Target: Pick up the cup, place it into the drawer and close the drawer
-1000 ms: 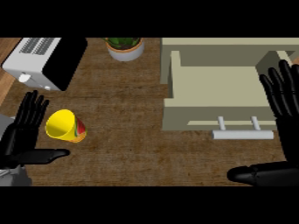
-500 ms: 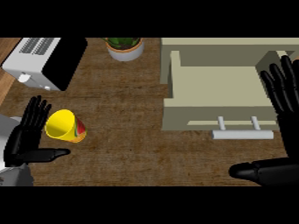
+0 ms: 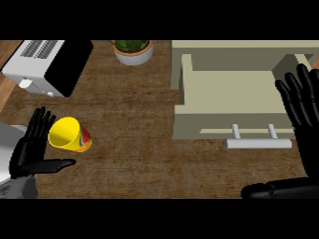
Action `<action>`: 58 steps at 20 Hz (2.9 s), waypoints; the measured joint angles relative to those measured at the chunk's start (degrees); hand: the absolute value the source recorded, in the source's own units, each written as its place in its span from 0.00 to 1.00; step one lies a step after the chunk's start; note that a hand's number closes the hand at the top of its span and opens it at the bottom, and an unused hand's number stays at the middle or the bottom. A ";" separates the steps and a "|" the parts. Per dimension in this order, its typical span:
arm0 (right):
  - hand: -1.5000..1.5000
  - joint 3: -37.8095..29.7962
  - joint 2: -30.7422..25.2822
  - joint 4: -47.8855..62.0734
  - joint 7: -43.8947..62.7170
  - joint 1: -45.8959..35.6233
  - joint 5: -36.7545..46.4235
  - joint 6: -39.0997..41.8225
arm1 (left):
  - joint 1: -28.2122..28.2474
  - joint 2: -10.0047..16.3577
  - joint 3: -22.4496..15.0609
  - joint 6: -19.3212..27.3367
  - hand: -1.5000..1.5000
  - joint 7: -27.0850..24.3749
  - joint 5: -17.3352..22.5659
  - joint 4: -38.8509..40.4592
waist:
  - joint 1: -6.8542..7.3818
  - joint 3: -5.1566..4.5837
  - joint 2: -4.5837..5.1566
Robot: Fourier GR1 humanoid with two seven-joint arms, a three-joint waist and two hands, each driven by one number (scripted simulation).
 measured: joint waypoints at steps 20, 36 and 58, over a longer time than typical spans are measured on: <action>0.00 -1.11 -0.35 0.36 0.53 -0.90 -1.57 0.86 | -12.76 2.23 0.02 -0.09 0.00 -12.59 -2.84 26.16 | -0.35 -0.04 0.13; 0.00 -1.85 -0.45 2.17 -0.33 -1.69 -1.78 1.08 | -15.21 1.22 0.47 -7.28 1.00 -11.58 -0.22 30.11 | -0.45 -0.08 0.23; 0.00 -3.02 -1.26 0.96 -0.37 -0.54 -2.35 1.76 | -10.18 -6.29 0.85 2.62 1.00 -19.97 2.59 18.55 | 0.15 0.04 -0.07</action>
